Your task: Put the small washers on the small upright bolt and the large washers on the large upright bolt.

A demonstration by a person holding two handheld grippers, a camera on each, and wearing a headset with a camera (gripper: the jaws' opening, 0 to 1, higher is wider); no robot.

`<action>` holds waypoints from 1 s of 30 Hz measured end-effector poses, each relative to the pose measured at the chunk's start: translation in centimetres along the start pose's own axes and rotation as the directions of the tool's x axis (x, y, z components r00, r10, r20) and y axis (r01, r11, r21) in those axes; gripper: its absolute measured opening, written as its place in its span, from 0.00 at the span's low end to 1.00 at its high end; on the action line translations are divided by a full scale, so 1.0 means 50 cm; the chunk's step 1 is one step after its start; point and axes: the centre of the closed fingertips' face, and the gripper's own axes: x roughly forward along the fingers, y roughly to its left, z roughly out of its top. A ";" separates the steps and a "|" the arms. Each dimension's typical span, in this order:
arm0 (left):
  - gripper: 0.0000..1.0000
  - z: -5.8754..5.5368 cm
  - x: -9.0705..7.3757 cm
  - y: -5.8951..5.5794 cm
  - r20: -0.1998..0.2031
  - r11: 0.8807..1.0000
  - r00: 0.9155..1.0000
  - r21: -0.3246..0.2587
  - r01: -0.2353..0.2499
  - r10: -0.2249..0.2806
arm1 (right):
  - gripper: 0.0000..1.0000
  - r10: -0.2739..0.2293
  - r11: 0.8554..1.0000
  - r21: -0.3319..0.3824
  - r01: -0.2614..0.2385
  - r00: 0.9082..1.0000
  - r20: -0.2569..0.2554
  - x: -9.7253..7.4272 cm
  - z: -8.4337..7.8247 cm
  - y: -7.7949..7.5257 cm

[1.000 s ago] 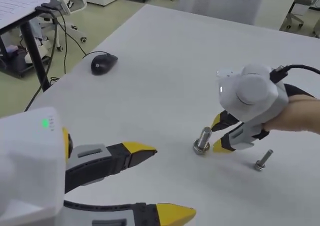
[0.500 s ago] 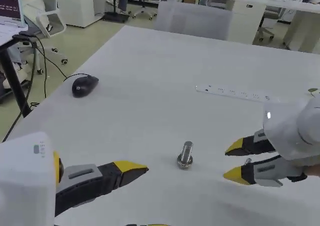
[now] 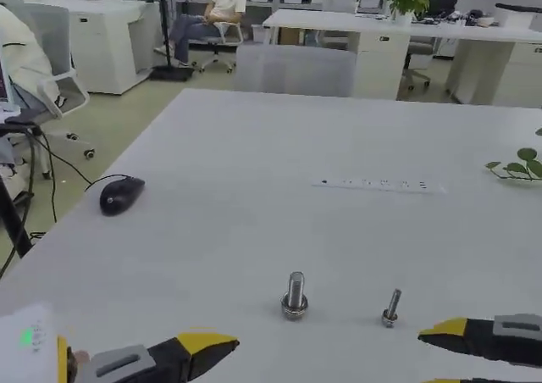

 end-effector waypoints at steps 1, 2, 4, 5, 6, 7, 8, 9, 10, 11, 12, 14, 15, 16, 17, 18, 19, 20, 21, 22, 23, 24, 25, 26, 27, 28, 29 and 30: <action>0.55 0.001 0.000 -0.004 -0.003 1.000 1.000 0.003 0.001 -0.001 | 0.35 0.007 1.000 0.017 -0.008 1.000 0.030 -0.008 0.006 0.010; 0.55 0.003 0.000 -0.006 -0.004 1.000 1.000 0.006 0.002 -0.002 | 0.37 0.013 0.999 0.036 -0.016 0.997 0.078 -0.020 0.016 0.025; 0.55 0.008 0.001 -0.011 -0.001 1.000 1.000 0.008 0.009 -0.009 | 0.40 0.022 0.997 0.074 -0.032 0.991 0.130 -0.035 0.026 0.052; 0.55 0.011 0.002 -0.013 0.002 1.000 1.000 0.009 0.008 -0.008 | 0.40 0.018 0.997 0.068 -0.027 0.991 0.133 -0.040 0.024 0.059; 0.55 0.016 0.004 -0.017 0.003 1.000 1.000 0.015 0.009 -0.009 | 0.40 0.013 0.997 0.070 -0.022 0.992 0.127 -0.044 0.019 0.065; 0.55 0.019 0.005 -0.020 0.005 1.000 1.000 0.019 0.010 -0.010 | 0.40 0.008 0.997 0.077 -0.018 0.991 0.130 -0.047 0.018 0.078; 0.55 0.023 0.006 -0.022 0.009 1.000 1.000 0.022 0.010 -0.010 | 0.40 0.004 0.996 0.085 -0.016 0.990 0.142 -0.049 0.020 0.084; 0.55 0.029 0.007 -0.026 0.016 1.000 1.000 0.026 0.010 -0.010 | 0.40 0.000 0.996 0.089 -0.013 0.988 0.154 -0.052 0.022 0.094; 0.55 0.033 0.007 -0.030 0.020 1.000 1.000 0.028 0.011 -0.012 | 0.41 -0.002 0.996 0.091 -0.013 0.987 0.160 -0.054 0.024 0.100; 0.55 0.037 0.007 -0.034 0.026 1.000 1.000 0.028 0.014 -0.015 | 0.41 -0.001 0.996 0.087 -0.014 0.986 0.168 -0.057 0.025 0.108; 0.55 0.040 0.007 -0.037 0.028 0.999 0.999 0.030 0.014 -0.015 | 0.41 0.001 0.997 0.077 -0.014 0.987 0.162 -0.058 0.026 0.112; 0.55 0.043 0.006 -0.042 0.029 0.999 0.999 0.035 0.015 -0.016 | 0.41 -0.010 0.998 0.060 0.000 0.987 0.163 -0.065 0.037 0.111; 0.55 0.045 0.004 -0.045 0.031 0.999 0.999 0.038 0.015 -0.017 | 0.41 -0.014 0.998 0.058 0.004 0.983 0.182 -0.068 0.048 0.110; 0.55 0.046 0.003 -0.047 0.031 0.999 0.999 0.040 0.016 -0.017 | 0.41 -0.024 0.999 0.051 0.014 0.978 0.209 -0.073 0.062 0.108; 0.55 0.048 0.002 -0.048 0.032 0.999 0.999 0.043 0.015 -0.016 | 0.41 -0.028 0.999 0.046 0.019 0.975 0.220 -0.076 0.069 0.108; 0.55 0.049 0.001 -0.049 0.032 0.999 0.999 0.045 0.013 -0.015 | 0.41 -0.035 0.999 0.040 0.027 0.973 0.227 -0.078 0.075 0.108; 0.55 0.050 0.000 -0.050 0.032 0.999 0.999 0.046 0.012 -0.013 | 0.41 -0.040 0.999 0.041 0.032 0.973 0.227 -0.079 0.073 0.104; 0.55 0.052 -0.002 -0.051 0.036 0.999 0.999 0.046 0.010 -0.012 | 0.41 -0.044 0.999 0.038 0.036 0.972 0.230 -0.079 0.075 0.102; 0.55 0.053 -0.004 -0.051 0.039 0.999 0.999 0.045 0.009 -0.011 | 0.41 -0.045 0.999 0.040 0.036 0.972 0.232 -0.080 0.074 0.100; 0.55 0.054 -0.005 -0.052 0.041 0.999 0.999 0.045 0.009 -0.010 | 0.41 -0.047 0.999 0.038 0.039 0.972 0.231 -0.080 0.075 0.101; 0.55 0.054 -0.006 -0.052 0.039 0.999 0.999 0.048 0.008 -0.010 | 0.42 -0.049 0.998 0.036 0.042 0.972 0.232 -0.081 0.074 0.099; 0.55 0.053 -0.007 -0.052 0.035 0.999 0.999 0.051 0.007 -0.008 | 0.42 -0.050 0.998 0.034 0.043 0.972 0.232 -0.081 0.075 0.099; 0.55 0.052 -0.008 -0.053 0.033 0.999 0.999 0.054 0.007 -0.009 | 0.42 -0.050 0.998 0.036 0.043 0.972 0.231 -0.083 0.074 0.098; 0.55 0.052 -0.010 -0.053 0.032 0.998 0.999 0.056 0.007 -0.009 | 0.43 -0.053 0.998 0.037 0.046 0.971 0.232 -0.084 0.074 0.097; 0.55 0.051 -0.011 -0.053 0.032 0.998 0.999 0.056 0.008 -0.009 | 0.43 -0.059 0.998 0.039 0.051 0.971 0.231 -0.087 0.073 0.094; 0.55 0.051 -0.013 -0.054 0.032 0.998 0.999 0.056 0.008 -0.010 | 0.44 -0.060 0.998 0.040 0.052 0.971 0.230 -0.088 0.073 0.094; 0.55 0.051 -0.015 -0.055 0.034 0.998 0.999 0.055 0.009 -0.011 | 0.45 -0.062 0.998 0.044 0.053 0.971 0.229 -0.091 0.071 0.092; 0.55 0.051 -0.016 -0.055 0.034 0.998 0.999 0.054 0.010 -0.012 | 0.46 -0.063 0.997 0.050 0.053 0.971 0.230 -0.093 0.070 0.091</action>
